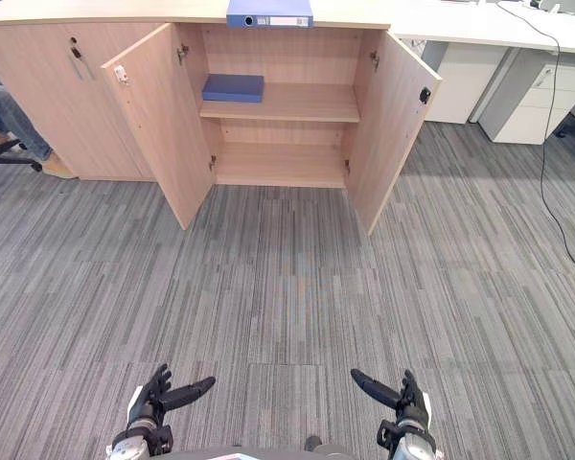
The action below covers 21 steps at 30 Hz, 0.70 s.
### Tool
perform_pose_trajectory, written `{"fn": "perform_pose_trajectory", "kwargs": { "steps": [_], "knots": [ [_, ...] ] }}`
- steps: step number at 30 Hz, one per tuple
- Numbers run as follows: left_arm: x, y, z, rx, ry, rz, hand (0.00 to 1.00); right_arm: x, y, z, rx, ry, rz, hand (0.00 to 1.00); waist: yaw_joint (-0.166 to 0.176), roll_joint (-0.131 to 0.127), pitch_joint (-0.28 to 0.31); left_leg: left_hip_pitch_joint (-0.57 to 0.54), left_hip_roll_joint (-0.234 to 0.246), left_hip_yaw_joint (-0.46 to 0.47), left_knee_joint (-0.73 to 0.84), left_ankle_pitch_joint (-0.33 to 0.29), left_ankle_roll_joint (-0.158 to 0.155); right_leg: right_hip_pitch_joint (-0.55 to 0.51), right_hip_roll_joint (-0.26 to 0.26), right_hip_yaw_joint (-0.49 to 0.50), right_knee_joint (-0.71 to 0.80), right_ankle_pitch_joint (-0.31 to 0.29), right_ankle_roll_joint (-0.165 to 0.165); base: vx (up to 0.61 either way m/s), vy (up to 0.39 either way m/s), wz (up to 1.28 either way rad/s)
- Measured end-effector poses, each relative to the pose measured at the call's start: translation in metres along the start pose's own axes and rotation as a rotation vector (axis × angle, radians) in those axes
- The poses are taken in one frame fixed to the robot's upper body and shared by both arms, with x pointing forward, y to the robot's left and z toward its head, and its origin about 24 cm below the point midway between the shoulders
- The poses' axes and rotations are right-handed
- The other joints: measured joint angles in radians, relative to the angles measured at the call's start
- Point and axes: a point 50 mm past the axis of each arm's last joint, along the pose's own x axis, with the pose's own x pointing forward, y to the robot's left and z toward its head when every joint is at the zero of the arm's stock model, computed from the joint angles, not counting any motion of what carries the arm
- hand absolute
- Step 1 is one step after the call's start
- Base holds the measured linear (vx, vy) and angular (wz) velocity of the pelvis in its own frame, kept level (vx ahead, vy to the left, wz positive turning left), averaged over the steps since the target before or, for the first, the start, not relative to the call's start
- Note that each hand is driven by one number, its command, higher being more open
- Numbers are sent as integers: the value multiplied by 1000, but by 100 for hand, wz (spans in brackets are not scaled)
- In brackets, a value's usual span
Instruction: Walk over to the cabinet, pick up the folder, carry it to the office cabinet, place the folder inside the office cabinet, then close the office cabinet door
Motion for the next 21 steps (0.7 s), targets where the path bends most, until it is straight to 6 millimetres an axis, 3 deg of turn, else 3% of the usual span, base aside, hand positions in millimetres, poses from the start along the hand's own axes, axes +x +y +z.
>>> {"fn": "perform_pose_trajectory", "kwargs": {
  "steps": [8,13,17,20,21],
  "knots": [
    [-6,2,-3,-1,-4,-19,100,0,1,1,-69,-10,19,100,-6,2,7,9,-7,0,-16,0,0,3,-9,-12,-1,0,1,24,9,2],
    [-8,4,4,-8,-44,-17,100,2,1,12,-75,-50,23,100,-7,2,33,-10,-11,11,11,-21,5,-6,-14,-9,0,0,2,-38,-2,-5],
    [-9,1,4,-26,-48,-11,100,8,1,28,-88,-90,24,100,2,21,51,-141,1,40,200,-125,30,-66,-15,6,23,-9,20,-70,18,-15],
    [-10,-4,7,-44,-65,-19,100,9,-2,29,-96,-93,10,100,3,30,59,-192,-2,44,295,-197,51,-130,-31,0,149,-99,55,12,95,5],
    [-9,-4,10,-48,-75,-20,100,8,-3,28,-94,-89,7,100,0,22,68,-197,-15,38,332,-233,66,-166,-53,-7,263,-149,63,99,114,13]
  ]
}}
